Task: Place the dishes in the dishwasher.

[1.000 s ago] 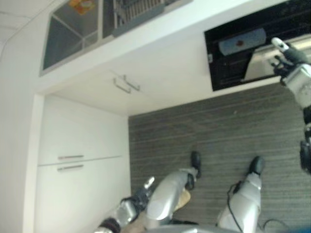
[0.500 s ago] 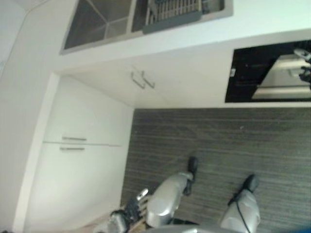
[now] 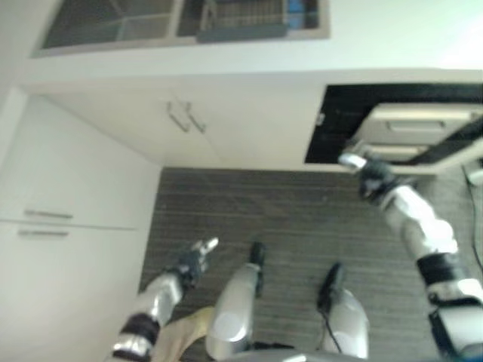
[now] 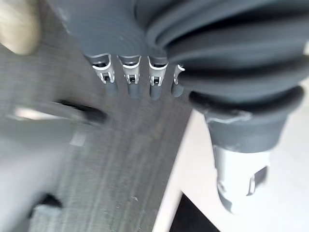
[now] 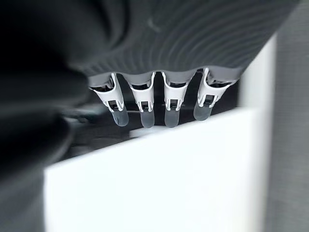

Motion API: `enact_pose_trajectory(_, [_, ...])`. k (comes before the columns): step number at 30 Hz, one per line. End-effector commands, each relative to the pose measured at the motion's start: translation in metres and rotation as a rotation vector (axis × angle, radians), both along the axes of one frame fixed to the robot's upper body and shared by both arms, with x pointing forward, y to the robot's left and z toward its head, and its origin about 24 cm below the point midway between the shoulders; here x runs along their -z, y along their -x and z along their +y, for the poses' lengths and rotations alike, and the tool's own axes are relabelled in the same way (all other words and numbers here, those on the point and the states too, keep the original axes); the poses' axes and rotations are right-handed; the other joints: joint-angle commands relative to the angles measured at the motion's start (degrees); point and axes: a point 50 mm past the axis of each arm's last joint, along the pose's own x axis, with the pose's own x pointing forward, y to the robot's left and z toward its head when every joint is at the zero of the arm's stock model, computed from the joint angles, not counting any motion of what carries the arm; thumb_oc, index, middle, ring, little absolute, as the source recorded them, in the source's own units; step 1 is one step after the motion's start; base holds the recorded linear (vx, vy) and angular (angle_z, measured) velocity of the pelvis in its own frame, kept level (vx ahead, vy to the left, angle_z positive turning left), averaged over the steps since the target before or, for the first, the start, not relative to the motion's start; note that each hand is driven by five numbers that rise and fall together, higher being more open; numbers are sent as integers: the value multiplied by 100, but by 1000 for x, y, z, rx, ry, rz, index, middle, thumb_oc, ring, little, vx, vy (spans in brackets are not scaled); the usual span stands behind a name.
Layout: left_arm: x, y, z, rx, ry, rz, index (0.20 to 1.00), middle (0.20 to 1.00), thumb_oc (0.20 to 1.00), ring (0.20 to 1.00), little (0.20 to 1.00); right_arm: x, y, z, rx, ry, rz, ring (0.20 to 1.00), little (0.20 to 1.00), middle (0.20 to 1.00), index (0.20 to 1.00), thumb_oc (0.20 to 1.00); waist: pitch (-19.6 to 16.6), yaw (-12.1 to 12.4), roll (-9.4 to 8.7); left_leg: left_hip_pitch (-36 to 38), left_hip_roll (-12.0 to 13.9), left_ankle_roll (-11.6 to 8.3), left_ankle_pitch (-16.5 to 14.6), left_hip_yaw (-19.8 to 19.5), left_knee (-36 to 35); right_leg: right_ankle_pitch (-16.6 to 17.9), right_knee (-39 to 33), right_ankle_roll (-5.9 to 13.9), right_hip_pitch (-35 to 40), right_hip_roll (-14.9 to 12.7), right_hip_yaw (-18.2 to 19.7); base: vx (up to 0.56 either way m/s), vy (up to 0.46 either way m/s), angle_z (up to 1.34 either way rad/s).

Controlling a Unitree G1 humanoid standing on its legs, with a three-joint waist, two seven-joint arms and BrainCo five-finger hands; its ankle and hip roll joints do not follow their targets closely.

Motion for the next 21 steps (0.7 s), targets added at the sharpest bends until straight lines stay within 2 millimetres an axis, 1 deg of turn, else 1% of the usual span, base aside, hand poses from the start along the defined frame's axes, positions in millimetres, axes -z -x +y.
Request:
enact_pose_trajectory(1, [21, 25, 2, -29, 32, 122, 1000, 1000, 1000, 1000, 1000, 1, -4, -16, -50, 84, -40, 1000, 1000, 1000, 1000, 1000, -217, 102, 34, 333, 570, -351, -489, 515, -95, -559, 282, 412, 274, -28, 506, -181, -91, -37])
enact_pose_trajectory(2, [20, 23, 2, -15, 2, 120, 1000, 1000, 1000, 1000, 1000, 11, 3, -17, -79, 94, -17, 1000, 1000, 1000, 1000, 1000, -225, 68, 17, 354, 597, -356, -503, 546, -95, -569, 282, 415, 284, -13, 510, -189, -149, -53])
enact_pose_trajectory(3, [18, 20, 4, 17, -28, 128, 1000, 1000, 1000, 1000, 1000, 33, 17, -19, -106, 93, 23, 1000, 1000, 1000, 1000, 1000, -285, -6, -38, 395, 691, -391, -490, 633, -95, -590, 282, 428, 299, 32, 506, -200, -240, -49])
enact_pose_trajectory(4, [19, 20, 3, 37, -8, 120, 1000, 1000, 1000, 1000, 1000, 50, 27, -19, -104, 40, 70, 1000, 1000, 1000, 1000, 1000, -373, -62, -122, 483, 773, -415, -505, 683, -95, -640, 282, 439, 358, 122, 518, -230, -291, -39])
enact_pose_trajectory(5, [23, 24, 4, 50, -17, 125, 1000, 1000, 1000, 1000, 1000, 61, 35, -18, -104, 29, 95, 1000, 1000, 1000, 1000, 1000, -454, -90, -163, 524, 820, -440, -512, 701, -95, -683, 282, 427, 400, 183, 538, -175, -240, -17])
enact_pose_trajectory(6, [25, 26, 4, 53, -18, 123, 1000, 1000, 1000, 1000, 1000, 67, 39, -17, -105, 34, 115, 1000, 1000, 1000, 1000, 1000, -503, -106, -183, 542, 842, -458, -515, 703, -95, -699, 282, 419, 412, 216, 549, -156, -161, -19])
enact_pose_trajectory(7, [33, 37, 9, 56, -25, 129, 1000, 1000, 1000, 1000, 1000, 81, 50, -18, -114, 55, 149, 1000, 1000, 1000, 1000, 1000, -599, -107, -205, 597, 891, -487, -509, 689, -95, -740, 282, 381, 455, 266, 532, -171, -134, -17])
enact_pose_trajectory(8, [44, 58, 21, 77, -26, 121, 1000, 1000, 1000, 1000, 1000, 92, 60, -24, -94, 75, 174, 1000, 1000, 1000, 1000, 1000, -656, -52, -203, 630, 895, -502, -517, 648, -95, -773, 282, 348, 499, 272, 483, -196, -139, -10])
enact_pose_trajectory(9, [56, 88, 34, 85, -15, 116, 1000, 1000, 1000, 1000, 1000, 105, 70, -33, -74, 65, 219, 1000, 1000, 1000, 1000, 1000, -731, 18, -193, 686, 902, -518, -541, 605, -95, -819, 282, 318, 569, 297, 428, -144, -110, -1])
enact_pose_trajectory(10, [61, 103, 39, 83, -6, 119, 1000, 1000, 1000, 1000, 1000, 113, 78, -36, -68, 58, 247, 1000, 1000, 1000, 1000, 1000, -769, 47, -194, 738, 906, -525, -560, 578, -95, -854, 282, 296, 623, 321, 408, -52, -115, 3])
enact_pose_trajectory(11, [68, 127, 44, 89, -2, 137, 1000, 1000, 1000, 1000, 1000, 132, 95, -34, -66, 62, 322, 1000, 1000, 1000, 1000, 1000, -877, 91, -190, 877, 937, -548, -594, 484, -95, -946, 282, 237, 750, 410, 393, 22, -78, 7])
enact_pose_trajectory(12, [70, 134, 43, 95, 5, 153, 1000, 1000, 1000, 1000, 1000, 140, 103, -31, -67, 73, 359, 1000, 1000, 1000, 1000, 1000, -942, 100, -182, 922, 971, -587, -576, 440, -95, -1000, 282, 201, 814, 469, 421, 45, -57, 13])
enact_pose_trajectory(13, [72, 138, 42, 105, 3, 171, 1000, 1000, 1000, 1000, 1000, 145, 110, -31, -67, 89, 388, 1000, 1000, 1000, 1000, 1000, -992, 111, -188, 966, 990, -629, -546, 411, -95, -1038, 282, 177, 852, 503, 447, 45, 5, 15])
enact_pose_trajectory(14, [74, 141, 40, 119, 5, 193, 1000, 1000, 1000, 1000, 1000, 152, 118, -34, -59, 112, 433, 1000, 1000, 1000, 1000, 1000, -1049, 110, -220, 1076, 945, -657, -488, 455, -95, -1096, 282, 126, 918, 529, 487, 21, 21, 13])
enact_pose_trajectory(15, [74, 140, 39, 112, 16, 196, 1000, 1000, 1000, 1000, 1000, 154, 121, -36, -46, 110, 447, 1000, 1000, 1000, 1000, 1000, -1092, 84, -252, 1092, 897, -633, -462, 552, -95, -1088, 282, 105, 907, 508, 467, -17, 75, 4])
enact_pose_trajectory(16, [74, 136, 36, 97, 44, 201, 1000, 1000, 1000, 1000, 1000, 159, 129, -40, 2, 96, 485, 1000, 1000, 1000, 1000, 1000, -1098, -2, -332, 1299, 793, -564, -537, 845, -95, -1090, 282, 101, 1044, 434, 383, -56, 128, -6])
enact_pose_trajectory(17, [74, 134, 35, 97, 50, 201, 1000, 1000, 1000, 1000, 1000, 162, 134, -41, 9, 95, 498, 1000, 1000, 1000, 1000, 1000, -1143, -36, -339, 1255, 766, -542, -549, 903, -95, -1064, 282, 110, 1037, 421, 336, -61, 186, 8])
enact_pose_trajectory(18, [74, 133, 33, 101, 55, 202, 1000, 1000, 1000, 1000, 1000, 166, 140, -42, 12, 94, 513, 1000, 1000, 1000, 1000, 1000, -1181, -66, -332, 1260, 759, -515, -588, 934, -95, -1058, 282, 124, 1053, 412, 289, -23, 279, 36])
enact_pose_trajectory(19, [76, 135, 29, 115, 51, 212, 1000, 1000, 1000, 1000, 1000, 174, 154, -44, 28, 85, 557, 1000, 1000, 1000, 1000, 1000, -1214, -101, -310, 1408, 701, -429, -742, 926, -95, -1064, 282, 165, 1152, 418, 292, 27, 327, 43])
enact_pose_trajectory(20, [78, 137, 28, 115, 39, 219, 1000, 1000, 1000, 1000, 1000, 180, 163, -45, 51, 84, 607, 1000, 1000, 1000, 1000, 1000, -1267, -112, -306, 1452, 629, -368, -858, 855, -95, -1046, 282, 213, 1180, 417, 328, 58, 355, 21])
enact_pose_trajectory(21, [78, 136, 28, 106, 28, 220, 1000, 1000, 1000, 1000, 1000, 186, 172, -44, 69, 69, 656, 1000, 1000, 1000, 1000, 1000, -1342, -143, -317, 1451, 602, -328, -914, 867, -95, -1006, 282, 250, 1173, 411, 328, 75, 329, -7])
